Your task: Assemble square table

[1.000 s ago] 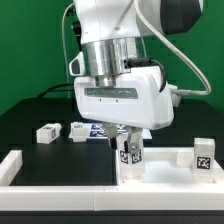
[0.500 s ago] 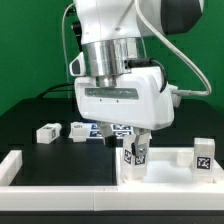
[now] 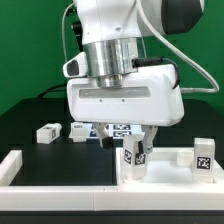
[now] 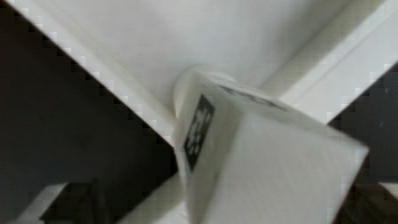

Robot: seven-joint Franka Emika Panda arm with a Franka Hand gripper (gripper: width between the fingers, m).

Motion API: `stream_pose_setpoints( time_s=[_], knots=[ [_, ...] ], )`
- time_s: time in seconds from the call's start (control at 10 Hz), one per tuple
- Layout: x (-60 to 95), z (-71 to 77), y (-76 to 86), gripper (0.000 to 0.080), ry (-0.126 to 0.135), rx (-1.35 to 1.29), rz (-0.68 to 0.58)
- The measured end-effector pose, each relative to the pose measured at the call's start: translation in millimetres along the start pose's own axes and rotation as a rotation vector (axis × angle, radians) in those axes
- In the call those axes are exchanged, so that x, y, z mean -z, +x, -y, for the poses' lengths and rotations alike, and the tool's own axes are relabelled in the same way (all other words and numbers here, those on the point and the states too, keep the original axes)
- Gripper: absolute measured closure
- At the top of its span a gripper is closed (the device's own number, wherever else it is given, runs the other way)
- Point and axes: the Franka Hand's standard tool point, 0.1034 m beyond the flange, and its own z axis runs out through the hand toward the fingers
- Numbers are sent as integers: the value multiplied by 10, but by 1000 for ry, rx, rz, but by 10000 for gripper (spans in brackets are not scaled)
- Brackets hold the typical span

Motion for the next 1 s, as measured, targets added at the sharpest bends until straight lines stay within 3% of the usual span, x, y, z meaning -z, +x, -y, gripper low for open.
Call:
stream_pose_setpoints(
  time_s=[0.2, 0.6, 0.7, 0.8, 1.0],
  knots=[
    [17, 147, -58, 151, -29, 355, -13],
    [-17, 55, -10, 151, -42, 621, -33],
    [-101, 16, -46, 151, -60, 763, -58],
    [-125, 42, -99, 151, -57, 750, -54],
    [-112, 26, -67, 401, -57, 718, -58]
  ],
)
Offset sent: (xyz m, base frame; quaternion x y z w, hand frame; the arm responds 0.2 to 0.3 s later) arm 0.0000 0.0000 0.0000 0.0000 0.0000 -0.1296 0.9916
